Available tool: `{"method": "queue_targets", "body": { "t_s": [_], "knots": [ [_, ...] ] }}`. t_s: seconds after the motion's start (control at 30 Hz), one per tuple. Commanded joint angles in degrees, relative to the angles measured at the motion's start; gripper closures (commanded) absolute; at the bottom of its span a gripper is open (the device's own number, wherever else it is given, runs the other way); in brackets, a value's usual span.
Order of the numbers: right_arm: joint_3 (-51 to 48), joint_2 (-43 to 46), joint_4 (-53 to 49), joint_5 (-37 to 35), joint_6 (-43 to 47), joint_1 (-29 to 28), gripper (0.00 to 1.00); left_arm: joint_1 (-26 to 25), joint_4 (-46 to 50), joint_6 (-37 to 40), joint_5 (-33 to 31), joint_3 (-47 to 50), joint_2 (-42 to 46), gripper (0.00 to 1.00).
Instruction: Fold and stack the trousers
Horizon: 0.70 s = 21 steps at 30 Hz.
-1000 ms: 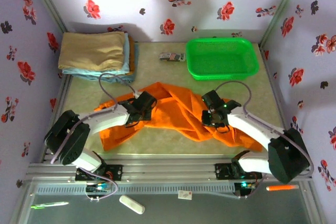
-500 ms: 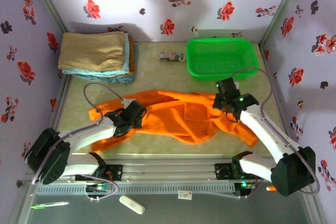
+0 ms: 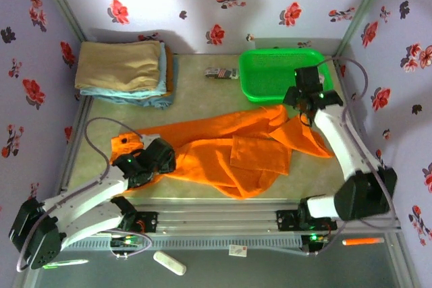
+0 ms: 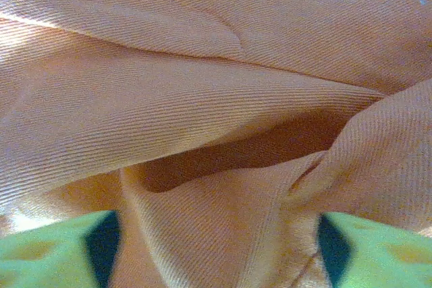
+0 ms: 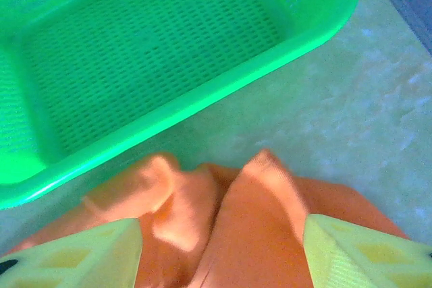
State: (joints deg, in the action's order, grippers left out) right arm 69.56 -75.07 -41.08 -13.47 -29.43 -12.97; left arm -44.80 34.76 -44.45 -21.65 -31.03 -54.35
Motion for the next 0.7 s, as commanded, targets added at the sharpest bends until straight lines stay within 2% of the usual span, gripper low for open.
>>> {"method": "queue_targets", "body": {
  "t_s": [0.0, 0.1, 0.13, 0.17, 0.23, 0.33, 0.43, 0.47, 0.53, 0.6, 0.67],
  "knots": [
    [-6.92, 7.12, 1.02, 4.01, -2.53, -8.21, 0.39, 0.05, 1.89, 2.26, -0.31, -3.67, -0.06, 0.01],
    [-13.17, 6.0, 4.31, 9.74, -6.38, -10.69, 0.38, 2.42, -0.83, 3.33, -1.03, -5.77, -2.65, 0.0],
    [-15.1, 5.33, 5.56, 9.12, -7.56, -10.4, 0.38, 4.23, -1.89, 3.15, -0.99, -6.43, -3.92, 0.0],
    [-17.09, 4.41, 7.0, 7.88, -9.15, -9.88, 0.39, 6.17, -3.36, 3.16, -0.65, -7.08, -5.39, 0.0],
    [-20.31, 2.41, 12.06, 9.89, -10.21, -8.89, 0.39, 10.0, -6.97, 3.64, 0.98, -7.55, -8.28, 0.0],
    [-21.14, -3.56, 14.54, 12.89, -11.61, -6.52, 0.35, 15.29, -13.86, 3.95, 4.1, -7.92, -14.12, 0.0],
    [-22.36, -7.98, 16.94, 11.16, -11.66, -4.31, 0.29, 17.42, -17.75, 4.13, 5.33, -9.42, -21.67, 0.0],
    [-22.71, -9.39, 17.52, 11.21, -11.62, -2.78, 0.31, 17.83, -19.3, 3.93, 5.9, -9.57, -24.18, 0.0],
    [-22.37, -11.81, 17.59, 10.14, -10.42, -0.42, 0.45, 18.73, -21.55, 3.1, 6.44, -9.51, -28.36, 0.02],
    [-22.1, -12.52, 18.15, 7.79, -10.06, 1.77, 0.76, 19.5, -23.17, 2.13, 7.24, -9.52, -31.69, 0.05],
    [-21.41, -12.13, 18.4, 6.35, -9.74, 3.54, 0.99, 19.96, -24.79, 1.36, 7.83, -8.9, -33.26, 0.09]
  ]
}}
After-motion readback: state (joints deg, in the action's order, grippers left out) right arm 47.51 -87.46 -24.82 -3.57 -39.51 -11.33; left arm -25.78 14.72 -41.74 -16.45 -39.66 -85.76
